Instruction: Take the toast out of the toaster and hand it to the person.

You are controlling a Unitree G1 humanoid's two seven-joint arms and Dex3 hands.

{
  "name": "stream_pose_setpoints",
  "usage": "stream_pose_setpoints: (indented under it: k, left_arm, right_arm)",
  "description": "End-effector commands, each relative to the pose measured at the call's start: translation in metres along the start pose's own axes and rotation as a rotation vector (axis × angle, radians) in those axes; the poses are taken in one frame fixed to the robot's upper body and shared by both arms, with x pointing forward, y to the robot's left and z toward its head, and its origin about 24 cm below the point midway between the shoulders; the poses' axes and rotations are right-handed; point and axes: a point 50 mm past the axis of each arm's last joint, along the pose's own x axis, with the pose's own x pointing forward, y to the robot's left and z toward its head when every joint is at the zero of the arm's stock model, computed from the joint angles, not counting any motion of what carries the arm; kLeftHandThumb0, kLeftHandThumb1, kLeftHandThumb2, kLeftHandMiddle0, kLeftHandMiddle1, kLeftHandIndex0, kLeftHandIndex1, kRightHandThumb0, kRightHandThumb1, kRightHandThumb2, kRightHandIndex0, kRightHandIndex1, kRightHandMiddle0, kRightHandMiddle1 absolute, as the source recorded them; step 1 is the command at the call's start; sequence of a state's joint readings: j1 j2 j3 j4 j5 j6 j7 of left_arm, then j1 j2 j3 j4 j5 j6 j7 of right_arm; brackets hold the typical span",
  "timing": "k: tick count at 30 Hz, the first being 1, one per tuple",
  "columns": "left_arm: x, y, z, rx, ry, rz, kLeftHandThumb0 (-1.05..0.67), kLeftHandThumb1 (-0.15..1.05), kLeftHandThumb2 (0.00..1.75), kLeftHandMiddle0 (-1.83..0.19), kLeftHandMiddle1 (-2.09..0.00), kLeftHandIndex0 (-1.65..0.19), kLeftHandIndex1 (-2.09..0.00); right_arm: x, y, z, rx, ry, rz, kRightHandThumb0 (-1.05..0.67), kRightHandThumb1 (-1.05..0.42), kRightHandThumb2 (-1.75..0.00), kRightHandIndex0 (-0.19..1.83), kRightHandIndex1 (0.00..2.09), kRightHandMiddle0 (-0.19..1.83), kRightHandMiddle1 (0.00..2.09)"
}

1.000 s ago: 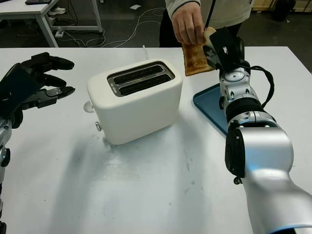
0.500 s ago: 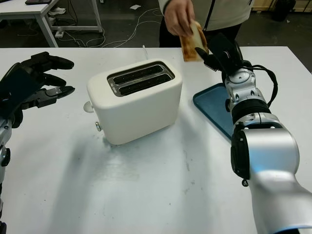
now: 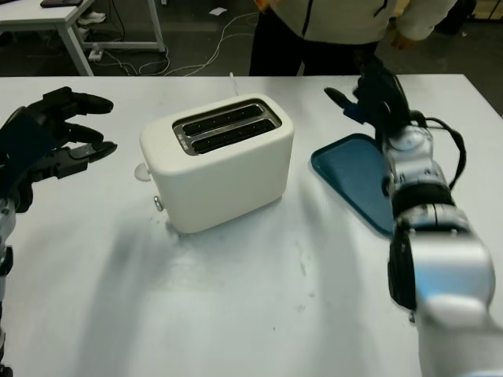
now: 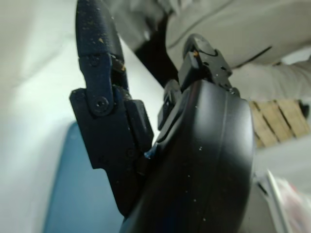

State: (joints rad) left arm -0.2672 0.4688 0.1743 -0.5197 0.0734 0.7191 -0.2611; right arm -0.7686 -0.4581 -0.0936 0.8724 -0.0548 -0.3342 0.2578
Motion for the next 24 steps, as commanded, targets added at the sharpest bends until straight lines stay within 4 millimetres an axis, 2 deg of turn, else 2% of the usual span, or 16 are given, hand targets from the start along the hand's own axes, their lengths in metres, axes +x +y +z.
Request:
stream_pose_setpoints:
  k: [1, 6, 11, 17, 21, 24]
  left_arm:
    - [-0.01, -0.001, 0.0, -0.023, -0.045, 0.033, -0.18, 0.92, 0.22, -0.14, -1.23, -0.22, -0.79]
    - [-0.025, -0.012, -0.004, -0.062, -0.094, 0.091, -0.18, 0.92, 0.27, -0.03, -1.18, -0.14, -0.77]
    - [-0.039, -0.026, -0.008, -0.134, -0.113, 0.14, -0.2, 0.92, 0.36, 0.0, -0.99, -0.02, -0.74]
    - [-0.052, -0.046, -0.017, -0.17, -0.089, 0.174, -0.25, 0.92, 0.42, 0.0, -0.86, 0.0, -0.65]
    - [-0.057, -0.063, -0.027, -0.219, -0.06, 0.194, -0.17, 0.92, 0.47, 0.0, -0.8, 0.0, -0.58]
    - [-0.059, -0.071, -0.03, -0.185, -0.05, 0.211, -0.15, 0.92, 0.45, 0.0, -0.77, -0.01, -0.55]
  right_arm:
    - [-0.03, 0.008, -0.003, 0.077, -0.079, 0.032, -0.79, -0.92, -0.24, 0.28, 0.09, 0.34, 0.08]
    - [-0.079, 0.031, -0.003, 0.163, -0.122, 0.099, -0.83, -0.92, -0.25, 0.21, 0.05, 0.25, 0.02]
    - [-0.112, 0.053, -0.004, 0.279, -0.13, 0.096, -0.78, -0.92, -0.28, 0.15, 0.03, 0.21, 0.0]
    - [-0.132, 0.078, -0.012, 0.39, -0.125, 0.082, -0.77, -0.92, -0.32, 0.11, 0.01, 0.16, 0.0]
    - [-0.14, 0.093, -0.018, 0.442, -0.068, 0.07, -0.79, -0.92, -0.32, 0.1, 0.01, 0.16, 0.0]
    - [-0.142, 0.1, -0.022, 0.472, -0.01, 0.049, -0.8, -0.92, -0.33, 0.11, 0.02, 0.17, 0.01]
